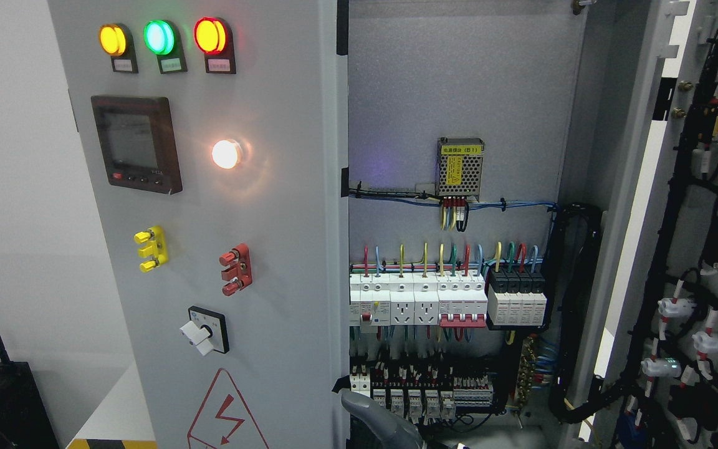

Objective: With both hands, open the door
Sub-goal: 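Pull the indicator-light door outward with the right hand, then swing the indicator-light door wide open with the right hand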

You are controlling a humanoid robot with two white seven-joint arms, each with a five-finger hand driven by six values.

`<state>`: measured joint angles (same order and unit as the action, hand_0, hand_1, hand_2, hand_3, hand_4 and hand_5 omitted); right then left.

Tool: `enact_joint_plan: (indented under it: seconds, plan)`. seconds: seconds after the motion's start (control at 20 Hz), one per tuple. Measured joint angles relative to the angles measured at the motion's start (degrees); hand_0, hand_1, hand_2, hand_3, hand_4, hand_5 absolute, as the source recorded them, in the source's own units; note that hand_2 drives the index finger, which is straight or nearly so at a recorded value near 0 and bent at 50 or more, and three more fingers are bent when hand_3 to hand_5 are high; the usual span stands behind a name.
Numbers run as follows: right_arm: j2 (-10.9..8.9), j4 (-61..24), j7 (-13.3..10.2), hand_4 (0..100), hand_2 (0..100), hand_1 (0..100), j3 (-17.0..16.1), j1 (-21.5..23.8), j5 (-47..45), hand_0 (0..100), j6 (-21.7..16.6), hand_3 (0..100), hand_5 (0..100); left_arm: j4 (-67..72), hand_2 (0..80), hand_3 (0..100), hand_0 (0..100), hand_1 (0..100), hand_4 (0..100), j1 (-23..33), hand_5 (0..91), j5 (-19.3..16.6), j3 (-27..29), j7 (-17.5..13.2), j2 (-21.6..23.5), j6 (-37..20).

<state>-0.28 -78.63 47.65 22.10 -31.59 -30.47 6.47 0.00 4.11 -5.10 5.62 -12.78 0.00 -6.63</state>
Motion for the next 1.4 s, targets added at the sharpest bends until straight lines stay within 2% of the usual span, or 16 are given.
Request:
enact_joint_plan:
  seconds: [0.2, 0.8, 1.4]
  plan:
    - [0.08, -0.37, 1.48, 0, 0, 0, 0.63, 0.09, -0.05, 38, 0.00, 0, 0, 0.00, 0.0, 0, 0, 0, 0, 0.00, 0.0, 0.00, 0.00, 0.00, 0.00, 0.00]
    - [0.21, -1.53, 2.20, 0, 0, 0, 3.11, 0.27, -3.28, 38, 0.10, 0, 0, 0.00, 0.0, 0, 0, 0, 0, -0.02, 0.0, 0.00, 0.00, 0.00, 0.00, 0.00]
    - [0.25, -4.24, 4.22, 0, 0, 0, 5.96, 1.42, -4.85, 38, -0.04, 0, 0, 0.00, 0.0, 0, 0, 0, 0, -0.02, 0.0, 0.00, 0.00, 0.00, 0.00, 0.00]
